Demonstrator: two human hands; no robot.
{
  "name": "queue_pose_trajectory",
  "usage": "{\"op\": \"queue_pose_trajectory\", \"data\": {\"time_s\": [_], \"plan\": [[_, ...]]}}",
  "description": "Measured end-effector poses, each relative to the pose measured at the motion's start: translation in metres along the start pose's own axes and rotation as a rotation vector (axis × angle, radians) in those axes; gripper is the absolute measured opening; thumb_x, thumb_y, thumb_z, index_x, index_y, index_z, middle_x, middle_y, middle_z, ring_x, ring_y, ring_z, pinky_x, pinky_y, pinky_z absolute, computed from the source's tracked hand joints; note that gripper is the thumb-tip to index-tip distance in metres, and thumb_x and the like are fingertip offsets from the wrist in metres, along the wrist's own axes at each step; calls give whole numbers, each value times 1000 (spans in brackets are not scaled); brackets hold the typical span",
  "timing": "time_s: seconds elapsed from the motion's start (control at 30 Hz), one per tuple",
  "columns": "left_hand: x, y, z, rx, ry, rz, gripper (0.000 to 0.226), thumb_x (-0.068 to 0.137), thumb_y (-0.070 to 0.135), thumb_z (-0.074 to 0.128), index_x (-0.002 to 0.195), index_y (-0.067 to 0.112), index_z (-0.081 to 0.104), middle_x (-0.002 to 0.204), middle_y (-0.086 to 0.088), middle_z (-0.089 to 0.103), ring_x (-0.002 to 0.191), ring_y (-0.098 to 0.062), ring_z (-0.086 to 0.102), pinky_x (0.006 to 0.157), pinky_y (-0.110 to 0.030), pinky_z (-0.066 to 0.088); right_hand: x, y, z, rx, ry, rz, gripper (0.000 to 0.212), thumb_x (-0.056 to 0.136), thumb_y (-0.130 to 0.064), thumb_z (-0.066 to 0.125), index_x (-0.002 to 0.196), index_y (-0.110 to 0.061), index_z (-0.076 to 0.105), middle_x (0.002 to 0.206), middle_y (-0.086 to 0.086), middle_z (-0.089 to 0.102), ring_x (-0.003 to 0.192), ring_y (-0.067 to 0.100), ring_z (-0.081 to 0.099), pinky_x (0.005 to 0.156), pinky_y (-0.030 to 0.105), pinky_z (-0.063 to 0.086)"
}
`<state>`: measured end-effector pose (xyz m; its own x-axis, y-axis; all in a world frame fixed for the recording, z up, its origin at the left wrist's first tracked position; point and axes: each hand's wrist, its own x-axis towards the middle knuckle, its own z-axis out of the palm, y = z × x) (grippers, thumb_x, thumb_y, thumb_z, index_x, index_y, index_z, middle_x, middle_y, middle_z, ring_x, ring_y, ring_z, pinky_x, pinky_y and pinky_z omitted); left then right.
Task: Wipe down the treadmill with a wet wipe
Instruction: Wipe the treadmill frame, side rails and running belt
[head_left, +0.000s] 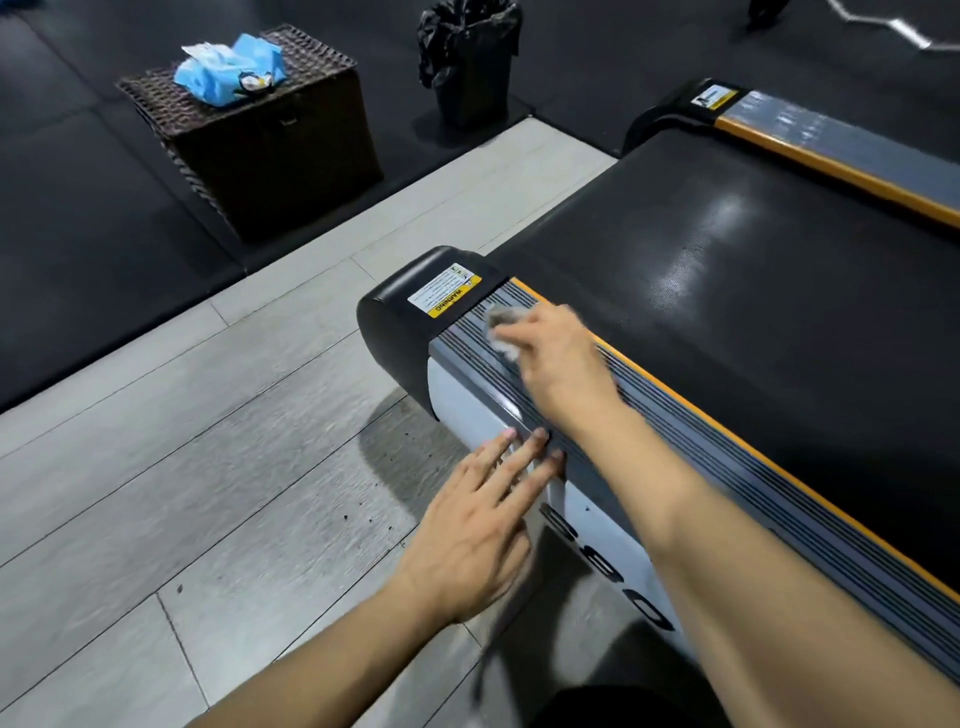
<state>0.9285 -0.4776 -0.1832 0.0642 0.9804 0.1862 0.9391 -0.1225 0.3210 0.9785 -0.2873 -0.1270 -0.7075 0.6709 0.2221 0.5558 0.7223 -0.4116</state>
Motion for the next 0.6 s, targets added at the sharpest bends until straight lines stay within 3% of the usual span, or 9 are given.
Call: {"op": "queue_pose_trajectory", "data": {"time_s": [0.07,0.13,0.2,0.23,0.4,0.53,0.6], "plan": [[-2,-8,-6,-77,92,-47,59,89,18,46,147,7,49,154,-11,45,145,-31,39,117,-48,35,-11,-13,-4,18,-150,-93,31,91,-2,60,112,-18,76,113,7,66,106,28,54,91,32,46],[0,-22,-14,-108,182,-150,52,92,16,42,141,5,54,145,-13,51,133,-32,49,109,-49,42,-15,3,-9,-54,39,52,32,88,0,60,111,-17,74,108,9,64,101,31,54,85,38,50],[7,-39,-27,-85,210,-233,52,95,19,38,143,7,52,147,-13,48,131,-30,49,109,-47,44,-25,26,-8,-164,204,322,36,85,1,59,116,-14,70,113,10,60,101,31,51,84,43,50],[14,-47,-33,-68,214,-240,53,95,20,36,144,7,51,148,-13,47,132,-30,48,110,-46,43,-30,26,-5,-222,185,380,41,86,1,59,123,-14,66,119,11,58,104,31,49,86,43,48],[59,-60,-43,-9,176,-176,52,98,24,36,146,5,46,151,-14,45,140,-30,41,120,-45,32,-51,11,6,-216,128,271,51,86,0,57,136,-11,56,134,8,57,115,29,49,98,39,43],[67,-66,-34,26,94,-196,49,100,31,35,142,9,49,148,-16,44,137,-36,42,116,-53,34,-119,25,-13,-257,213,590,57,86,2,62,140,-13,52,143,5,53,128,28,46,100,41,47],[61,-72,-32,28,100,-245,49,98,29,36,143,17,52,147,-18,41,135,-40,41,118,-56,30,-143,19,-12,-237,197,759,61,89,-1,59,147,-11,44,152,6,42,137,28,37,108,42,41]]}}
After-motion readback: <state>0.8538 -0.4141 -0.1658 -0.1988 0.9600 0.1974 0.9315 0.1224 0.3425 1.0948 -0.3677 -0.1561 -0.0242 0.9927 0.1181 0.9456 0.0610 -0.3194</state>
